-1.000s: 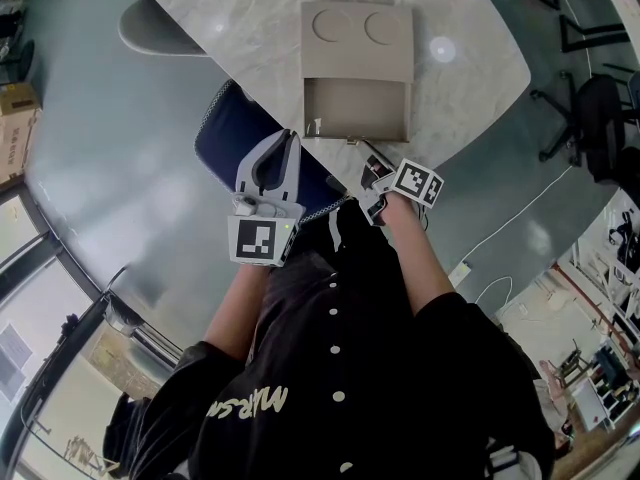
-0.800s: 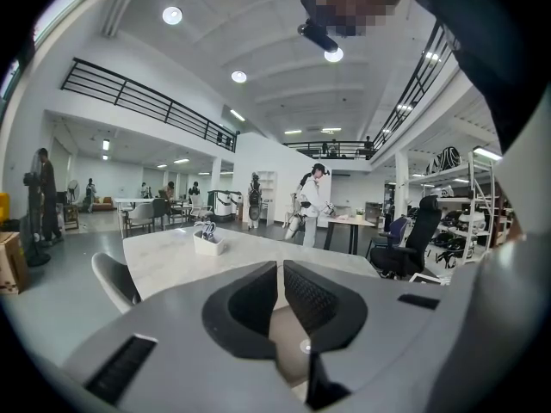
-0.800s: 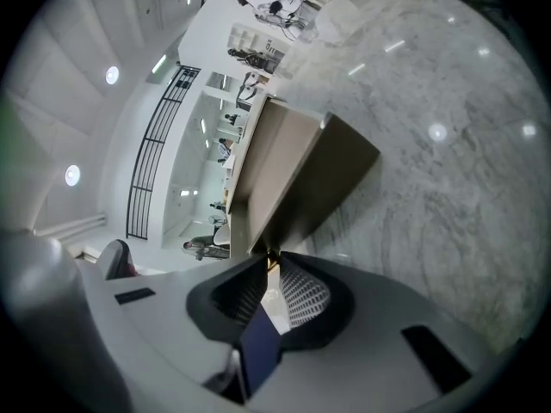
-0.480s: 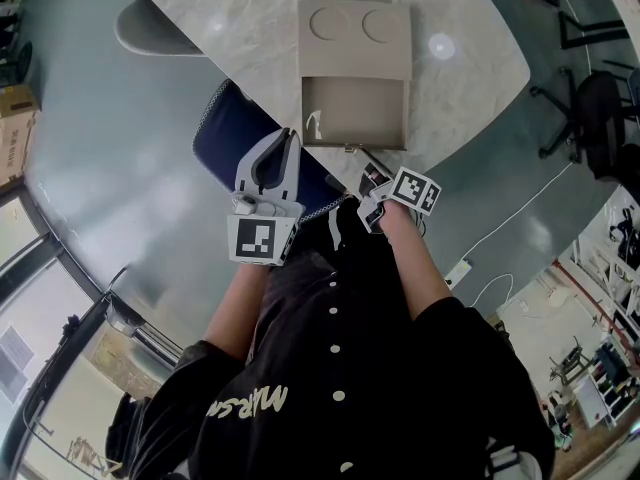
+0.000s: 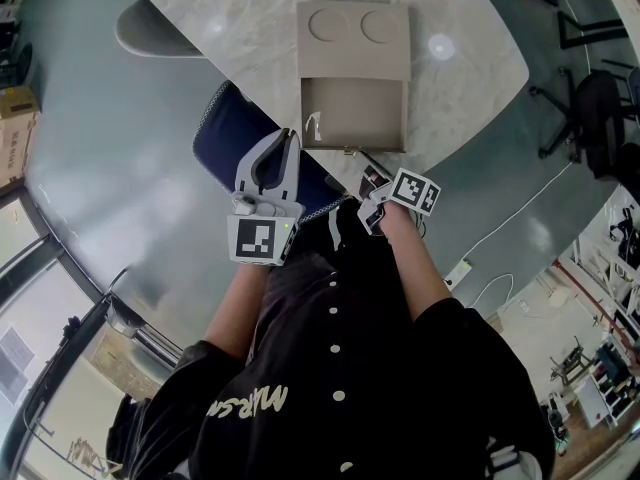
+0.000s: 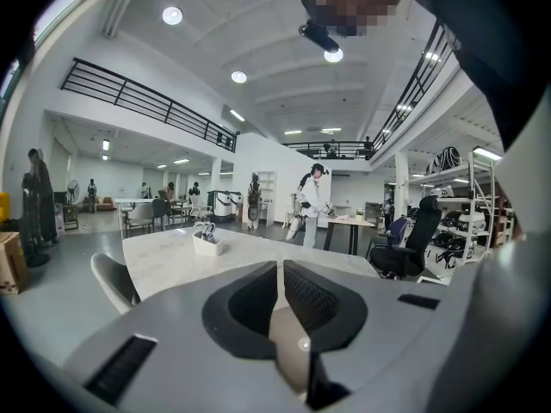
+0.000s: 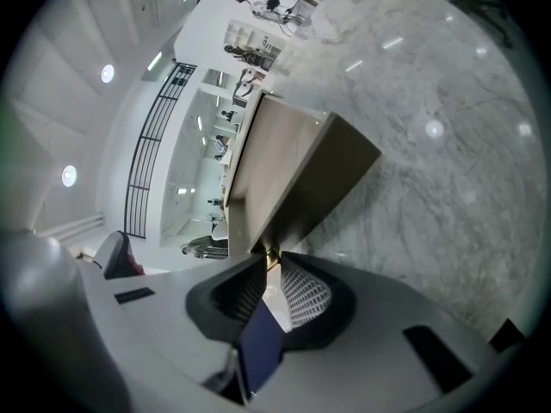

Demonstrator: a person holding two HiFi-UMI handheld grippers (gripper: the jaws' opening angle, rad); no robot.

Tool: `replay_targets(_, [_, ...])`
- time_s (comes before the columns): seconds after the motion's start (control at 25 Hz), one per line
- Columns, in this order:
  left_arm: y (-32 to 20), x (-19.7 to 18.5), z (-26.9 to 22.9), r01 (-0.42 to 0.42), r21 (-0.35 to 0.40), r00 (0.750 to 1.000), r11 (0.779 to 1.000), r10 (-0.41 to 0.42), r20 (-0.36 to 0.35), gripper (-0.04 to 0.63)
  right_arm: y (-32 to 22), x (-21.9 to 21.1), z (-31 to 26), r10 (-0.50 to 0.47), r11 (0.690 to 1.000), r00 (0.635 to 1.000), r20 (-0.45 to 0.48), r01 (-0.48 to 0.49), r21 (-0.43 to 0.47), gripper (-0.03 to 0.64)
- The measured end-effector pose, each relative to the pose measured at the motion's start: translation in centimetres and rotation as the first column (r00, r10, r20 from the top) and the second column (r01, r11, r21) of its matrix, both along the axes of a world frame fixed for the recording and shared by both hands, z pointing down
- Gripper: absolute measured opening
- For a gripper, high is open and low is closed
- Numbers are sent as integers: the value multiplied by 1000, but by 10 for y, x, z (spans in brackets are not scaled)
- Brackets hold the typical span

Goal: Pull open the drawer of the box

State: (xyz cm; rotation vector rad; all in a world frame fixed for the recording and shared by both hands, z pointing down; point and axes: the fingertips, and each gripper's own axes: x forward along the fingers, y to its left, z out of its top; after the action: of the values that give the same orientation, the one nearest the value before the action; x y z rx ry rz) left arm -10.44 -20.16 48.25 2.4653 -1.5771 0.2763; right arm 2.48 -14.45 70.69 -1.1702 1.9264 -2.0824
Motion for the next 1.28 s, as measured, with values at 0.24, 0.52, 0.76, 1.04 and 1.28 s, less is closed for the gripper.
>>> replay_targets(0.24, [-2,1,-8,-3,21,1000,1000,3,1,29,8,-1,-7,-90,996,995,-44,91,5,84])
replay_targets(0.52, [-5,4,-25,-9,56,1000,998,9,1,29,4,21,-27,-123,988,977,-176,137,70,22])
replay_targets(0.76, [-6,7,-38,-17,81,1000,997,17,0,29,-42,21,-91,-90,931,948,-306,189,312,-3])
replay_targets(1.04, [-7,10,-58,-16,118,1000,993,17,-6,29,-83,21,-187,41,733,837,-545,345,586,-3])
replay_targets(1.28, [-11,7,-84,-5,177,1000,984,9,-17,29,-95,45,-268,236,591,780,-579,358,723,-3])
